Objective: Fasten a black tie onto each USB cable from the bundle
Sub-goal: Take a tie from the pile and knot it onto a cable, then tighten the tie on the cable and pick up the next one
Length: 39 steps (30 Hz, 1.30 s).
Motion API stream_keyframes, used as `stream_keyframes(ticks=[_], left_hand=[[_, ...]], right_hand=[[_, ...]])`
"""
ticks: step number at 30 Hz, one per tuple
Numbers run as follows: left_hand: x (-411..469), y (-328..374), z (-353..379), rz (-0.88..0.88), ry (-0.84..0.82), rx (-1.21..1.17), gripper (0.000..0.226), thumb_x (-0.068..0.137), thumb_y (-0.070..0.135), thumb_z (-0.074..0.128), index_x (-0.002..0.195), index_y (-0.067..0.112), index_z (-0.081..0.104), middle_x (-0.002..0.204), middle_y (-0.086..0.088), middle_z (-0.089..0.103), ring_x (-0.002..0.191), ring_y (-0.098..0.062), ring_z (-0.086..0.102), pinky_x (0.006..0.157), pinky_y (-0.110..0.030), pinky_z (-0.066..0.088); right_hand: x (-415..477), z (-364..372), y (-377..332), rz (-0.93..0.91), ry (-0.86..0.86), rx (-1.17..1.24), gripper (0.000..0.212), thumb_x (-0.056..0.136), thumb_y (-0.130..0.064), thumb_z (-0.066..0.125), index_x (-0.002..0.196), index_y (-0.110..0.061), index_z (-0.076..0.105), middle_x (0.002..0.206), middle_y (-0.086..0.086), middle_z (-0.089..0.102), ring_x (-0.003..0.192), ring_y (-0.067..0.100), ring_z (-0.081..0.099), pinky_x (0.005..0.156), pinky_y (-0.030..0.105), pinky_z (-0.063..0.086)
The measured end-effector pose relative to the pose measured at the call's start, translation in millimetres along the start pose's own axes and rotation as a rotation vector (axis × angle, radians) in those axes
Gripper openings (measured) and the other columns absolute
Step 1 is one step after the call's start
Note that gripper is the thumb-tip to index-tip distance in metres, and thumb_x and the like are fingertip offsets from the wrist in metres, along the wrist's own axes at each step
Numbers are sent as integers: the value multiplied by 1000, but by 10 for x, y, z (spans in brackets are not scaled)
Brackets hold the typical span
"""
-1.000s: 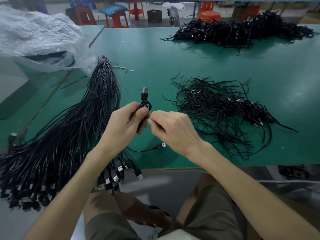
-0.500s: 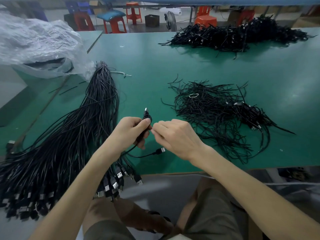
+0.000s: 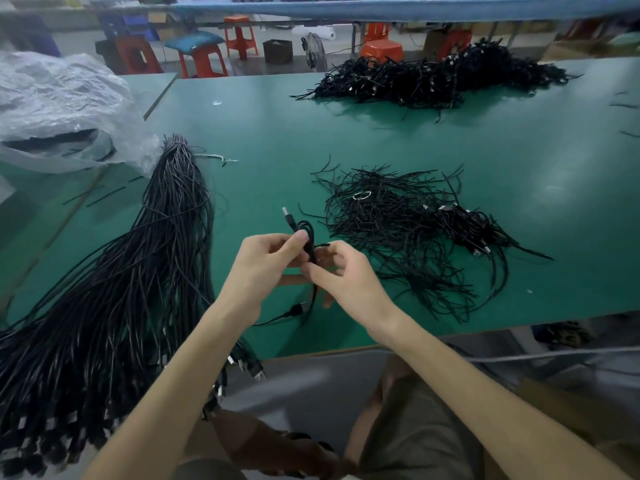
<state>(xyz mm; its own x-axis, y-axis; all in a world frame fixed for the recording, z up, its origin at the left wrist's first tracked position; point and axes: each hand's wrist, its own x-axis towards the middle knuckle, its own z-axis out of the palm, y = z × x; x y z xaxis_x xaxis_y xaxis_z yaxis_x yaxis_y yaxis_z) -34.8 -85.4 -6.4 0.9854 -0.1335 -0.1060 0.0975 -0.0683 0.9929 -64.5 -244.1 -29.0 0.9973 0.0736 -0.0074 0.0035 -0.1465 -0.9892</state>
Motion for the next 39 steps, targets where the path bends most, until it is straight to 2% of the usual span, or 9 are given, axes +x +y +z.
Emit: stream_keyframes(ticks=[9,14,19,24,28,31,33,36,39], left_hand=[[14,-132,-228,48,-269,768,21,88,38,79,102,24,72,97,9,73,93,-11,68,91,-35,56],[-97,-264,-276,-15,-418,1045,31,84,48,80,99,39,55,100,12,57,85,-5,55,66,-19,42],[-93,-251,-239,-4,-376,969,15,92,33,75,94,36,61,91,10,67,73,-9,65,73,-31,58],[-135,-112,-183,121,-274,755,10,90,32,78,86,38,71,81,24,70,56,-5,61,57,-19,52],[-220,-74,-40,168,-302,647,16,87,23,82,85,35,72,80,8,73,55,-7,61,61,-27,55],[-266,-53,58,197,-271,539,20,85,16,82,85,32,70,76,8,73,56,-11,61,60,-27,54],[-300,-33,84,227,-277,484,20,83,11,83,87,26,71,75,7,73,56,-14,62,61,-27,54],[-333,21,33,312,-281,368,22,77,3,85,88,18,73,75,-1,73,61,-17,65,68,-27,56],[-339,70,-100,361,-242,55,23,75,5,85,91,20,77,77,-1,69,73,-20,69,75,-27,56]], right_hand=[[56,-996,-76,105,226,-49,27,93,-17,73,116,-5,66,92,8,77,65,14,69,55,24,52],[225,-1741,-65,85,553,-438,31,95,-27,71,118,-8,64,96,4,72,68,13,69,61,24,48],[298,-2146,45,94,724,-807,34,98,-32,67,114,-3,64,104,11,67,94,30,66,82,42,54],[239,-2082,155,201,621,-1210,43,101,-34,63,116,7,60,111,25,62,107,41,57,101,53,43],[145,-1732,77,-96,667,-1350,40,98,-28,64,124,1,56,126,23,49,118,40,44,101,55,33],[93,-1266,-61,-322,412,-1043,23,98,-20,66,120,-12,64,116,6,60,111,24,53,97,38,44],[60,-916,-153,-239,86,-641,16,97,-14,68,112,-18,69,103,-3,69,96,17,65,85,28,52],[91,-451,-138,-214,-238,-371,41,90,13,60,120,-14,69,102,1,74,91,24,71,79,38,56],[138,-27,-132,-202,-391,-123,40,84,12,64,107,-21,69,93,-10,65,82,9,60,72,29,54]])
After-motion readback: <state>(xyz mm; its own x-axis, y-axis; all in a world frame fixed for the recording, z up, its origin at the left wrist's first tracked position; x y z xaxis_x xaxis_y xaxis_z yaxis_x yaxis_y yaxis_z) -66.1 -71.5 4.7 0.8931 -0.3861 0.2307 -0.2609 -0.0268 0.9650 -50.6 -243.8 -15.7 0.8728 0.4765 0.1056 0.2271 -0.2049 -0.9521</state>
